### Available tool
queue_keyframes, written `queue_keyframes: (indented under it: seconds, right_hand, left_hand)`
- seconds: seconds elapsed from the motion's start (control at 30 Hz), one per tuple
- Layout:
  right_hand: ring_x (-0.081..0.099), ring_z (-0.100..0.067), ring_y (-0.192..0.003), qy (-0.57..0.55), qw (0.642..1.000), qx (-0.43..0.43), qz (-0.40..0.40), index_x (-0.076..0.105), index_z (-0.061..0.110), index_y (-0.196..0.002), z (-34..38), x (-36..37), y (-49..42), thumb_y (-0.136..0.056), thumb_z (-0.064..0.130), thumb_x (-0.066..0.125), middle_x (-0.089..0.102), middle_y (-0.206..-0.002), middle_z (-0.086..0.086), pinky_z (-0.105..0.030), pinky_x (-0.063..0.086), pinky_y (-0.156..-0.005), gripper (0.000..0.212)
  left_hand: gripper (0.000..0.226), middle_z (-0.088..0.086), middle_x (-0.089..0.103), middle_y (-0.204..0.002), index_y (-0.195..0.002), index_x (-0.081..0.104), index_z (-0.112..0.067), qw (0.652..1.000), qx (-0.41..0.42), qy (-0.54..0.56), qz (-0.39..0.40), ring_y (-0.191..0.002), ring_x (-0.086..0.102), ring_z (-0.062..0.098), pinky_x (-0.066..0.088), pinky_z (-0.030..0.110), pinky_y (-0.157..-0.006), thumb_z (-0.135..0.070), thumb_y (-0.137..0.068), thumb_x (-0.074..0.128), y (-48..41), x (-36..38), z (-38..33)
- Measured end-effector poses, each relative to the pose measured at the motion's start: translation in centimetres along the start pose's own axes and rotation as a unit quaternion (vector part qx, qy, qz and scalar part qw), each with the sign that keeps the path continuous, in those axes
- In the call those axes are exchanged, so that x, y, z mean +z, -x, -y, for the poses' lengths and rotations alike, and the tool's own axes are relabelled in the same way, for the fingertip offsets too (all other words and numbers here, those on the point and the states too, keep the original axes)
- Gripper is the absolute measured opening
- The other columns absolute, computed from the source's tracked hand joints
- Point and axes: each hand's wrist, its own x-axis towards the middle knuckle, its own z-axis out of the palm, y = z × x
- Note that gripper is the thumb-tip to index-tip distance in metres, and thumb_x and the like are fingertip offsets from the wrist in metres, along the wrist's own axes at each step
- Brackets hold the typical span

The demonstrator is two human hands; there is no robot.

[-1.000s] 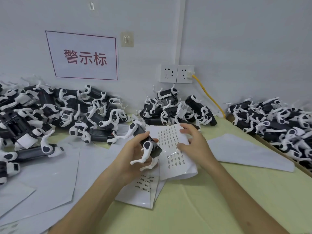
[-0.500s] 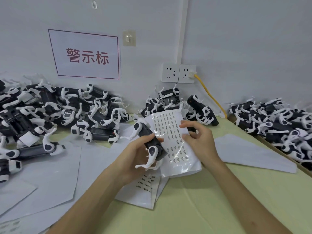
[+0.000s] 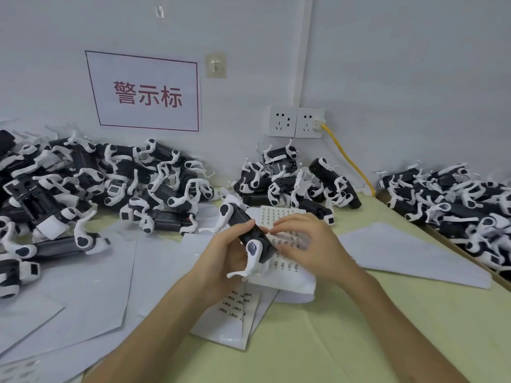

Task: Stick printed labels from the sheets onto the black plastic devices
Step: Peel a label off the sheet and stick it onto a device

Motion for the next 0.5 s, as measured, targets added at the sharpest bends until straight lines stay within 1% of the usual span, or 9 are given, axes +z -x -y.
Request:
queue_keyframes:
  seconds: [0.1,0.17,0.27,0.3,0.37,0.43,0.5]
  right_hand:
    - [0.056,0.001,-0.111,-0.002,1.000,0.002,0.010,0.079,0.023,-0.105,-0.08,0.02,0.03,-0.082,0.018,0.083,0.069,-0.110,0.015,-0.026,0.043,-0.101,0.024]
    - [0.061,0.000,-0.105,-0.004,1.000,0.002,0.013,0.080,0.020,-0.103,-0.14,0.21,0.11,-0.082,0.015,0.083,0.072,-0.105,0.012,-0.020,0.046,-0.095,0.022]
    - [0.065,0.002,-0.097,-0.024,1.000,0.013,-0.005,0.081,0.022,-0.099,-0.23,0.45,0.21,-0.082,0.018,0.084,0.074,-0.098,0.014,-0.010,0.045,-0.086,0.017]
    - [0.066,0.002,-0.096,-0.038,0.999,0.018,-0.012,0.081,0.022,-0.096,-0.30,0.46,0.23,-0.082,0.019,0.084,0.075,-0.095,0.015,-0.009,0.045,-0.084,0.015]
    - [0.068,0.000,-0.093,-0.055,0.998,0.024,-0.020,0.082,0.024,-0.092,-0.43,0.48,0.18,-0.081,0.022,0.086,0.075,-0.091,0.017,-0.013,0.049,-0.083,0.012]
    - [0.069,-0.002,-0.091,-0.067,0.997,0.029,-0.024,0.082,0.026,-0.089,-0.49,0.52,0.17,-0.079,0.025,0.087,0.075,-0.089,0.019,-0.018,0.052,-0.082,0.012]
    - [0.070,-0.003,-0.090,-0.081,0.996,0.033,-0.032,0.083,0.027,-0.087,-0.48,0.61,0.18,-0.077,0.026,0.088,0.075,-0.088,0.020,-0.018,0.053,-0.078,0.011]
  left_hand:
    - [0.028,0.018,0.066,-0.095,-0.096,0.073,-0.001,1.000,0.002,-0.012,-0.003,-0.085,0.069,0.027,0.059,0.031,-0.075,-0.027,-0.086,0.069,0.21,0.41,0.08]
    - [0.026,0.018,0.067,-0.099,-0.095,0.075,-0.005,0.999,-0.004,-0.037,-0.003,-0.087,0.069,0.026,0.059,0.029,-0.074,-0.029,-0.087,0.067,0.27,0.39,0.16]
    - [0.025,0.017,0.072,-0.100,-0.093,0.079,-0.008,0.999,-0.008,-0.052,-0.005,-0.091,0.072,0.025,0.059,0.028,-0.076,-0.030,-0.086,0.068,0.16,0.34,0.26]
    - [0.025,0.016,0.073,-0.099,-0.092,0.079,-0.007,0.999,-0.007,-0.050,-0.002,-0.091,0.073,0.025,0.059,0.028,-0.076,-0.029,-0.085,0.069,0.08,0.36,0.32]
    - [0.024,0.016,0.073,-0.098,-0.091,0.080,-0.007,0.999,-0.008,-0.048,0.004,-0.088,0.074,0.024,0.059,0.028,-0.074,-0.028,-0.083,0.071,0.11,0.52,0.36]
    - [0.024,0.015,0.074,-0.094,-0.089,0.080,-0.007,0.999,-0.005,-0.052,0.007,-0.084,0.074,0.023,0.059,0.027,-0.072,-0.028,-0.084,0.069,0.15,0.55,0.38]
    - [0.026,0.015,0.073,-0.089,-0.088,0.077,-0.004,0.999,0.004,-0.041,-0.001,-0.079,0.074,0.023,0.059,0.027,-0.068,-0.027,-0.083,0.068,0.17,0.56,0.28]
